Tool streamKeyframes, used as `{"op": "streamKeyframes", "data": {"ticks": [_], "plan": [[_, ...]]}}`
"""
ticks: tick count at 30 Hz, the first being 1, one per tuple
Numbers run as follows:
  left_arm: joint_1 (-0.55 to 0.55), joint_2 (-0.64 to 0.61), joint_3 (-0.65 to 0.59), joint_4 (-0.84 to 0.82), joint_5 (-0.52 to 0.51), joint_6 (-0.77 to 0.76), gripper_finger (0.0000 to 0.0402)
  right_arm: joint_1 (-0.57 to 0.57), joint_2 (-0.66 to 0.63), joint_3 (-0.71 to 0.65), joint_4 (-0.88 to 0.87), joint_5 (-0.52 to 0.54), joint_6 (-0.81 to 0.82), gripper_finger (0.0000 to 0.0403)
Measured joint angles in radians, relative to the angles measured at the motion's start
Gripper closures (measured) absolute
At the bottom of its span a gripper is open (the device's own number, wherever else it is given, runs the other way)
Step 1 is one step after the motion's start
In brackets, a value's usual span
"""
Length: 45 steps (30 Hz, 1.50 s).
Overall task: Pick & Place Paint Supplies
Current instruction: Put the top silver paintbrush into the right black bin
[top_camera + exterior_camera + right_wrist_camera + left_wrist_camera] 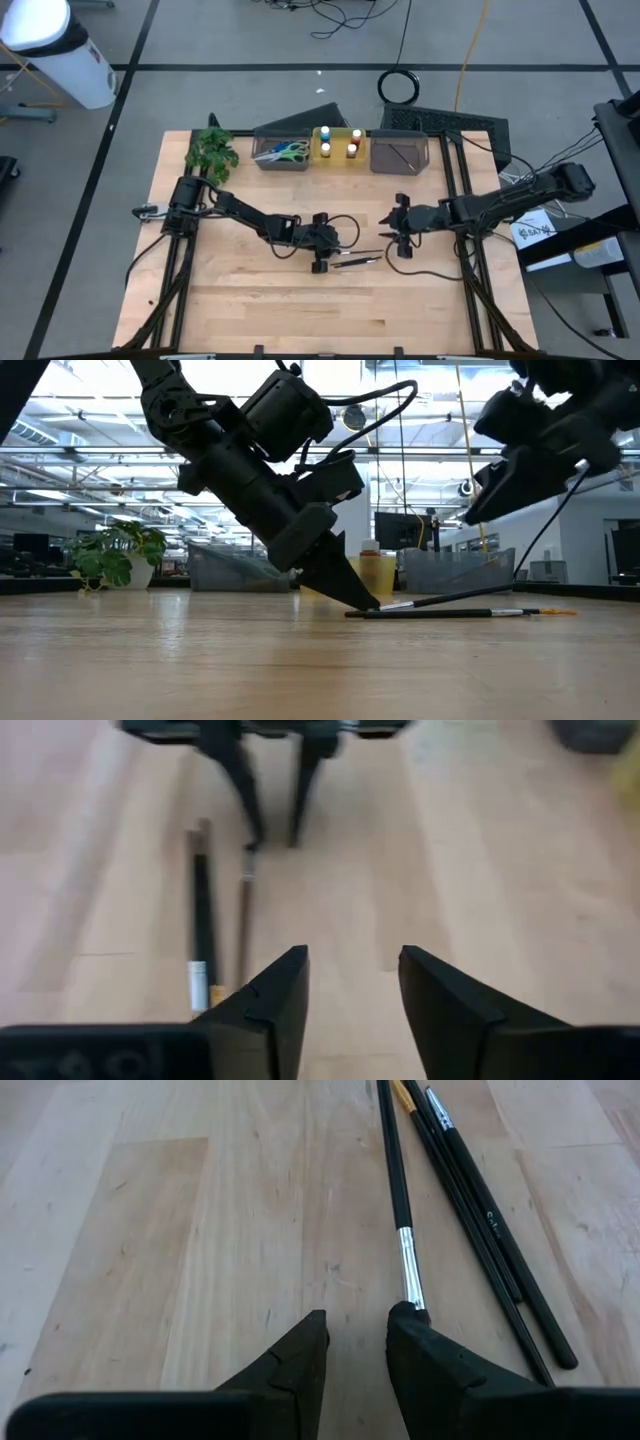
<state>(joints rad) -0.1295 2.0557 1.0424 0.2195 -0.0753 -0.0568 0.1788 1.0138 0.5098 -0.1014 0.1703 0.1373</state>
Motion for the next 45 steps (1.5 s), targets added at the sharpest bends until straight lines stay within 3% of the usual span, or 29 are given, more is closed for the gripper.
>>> {"op": "streamKeyframes", "data": {"ticks": [5, 9, 15, 21, 28, 37, 45], "plan": [[0.000, 0.001, 0.000, -0.005, 0.000, -0.001, 0.0284, 0.074, 0.032, 0.000, 0.034, -0.014, 0.053, 0.0231], [0.000, 0.001, -0.001, -0.005, 0.000, -0.007, 0.0284, 0.137, 0.136, -0.008, 0.114, -0.009, 0.090, 0.0221], [0.002, 0.002, -0.002, -0.008, 0.021, -0.008, 0.0284, 0.173, 0.312, -0.014, 0.228, -0.009, 0.090, 0.0223], [0.002, 0.002, -0.002, -0.010, 0.023, -0.009, 0.0284, 0.161, 0.400, -0.015, 0.233, -0.010, 0.091, 0.0237], [0.002, 0.002, -0.002, -0.011, 0.026, -0.009, 0.0284, 0.161, 0.411, -0.014, 0.253, -0.014, 0.087, 0.0282], [0.002, 0.002, -0.003, -0.011, 0.029, -0.008, 0.0284, 0.147, 0.402, -0.015, 0.255, -0.044, 0.082, 0.0388], [0.002, -0.030, -0.005, -0.018, 0.030, 0.056, 0.0284, 0.141, 0.389, -0.015, 0.250, -0.064, 0.064, 0.0397]]}}
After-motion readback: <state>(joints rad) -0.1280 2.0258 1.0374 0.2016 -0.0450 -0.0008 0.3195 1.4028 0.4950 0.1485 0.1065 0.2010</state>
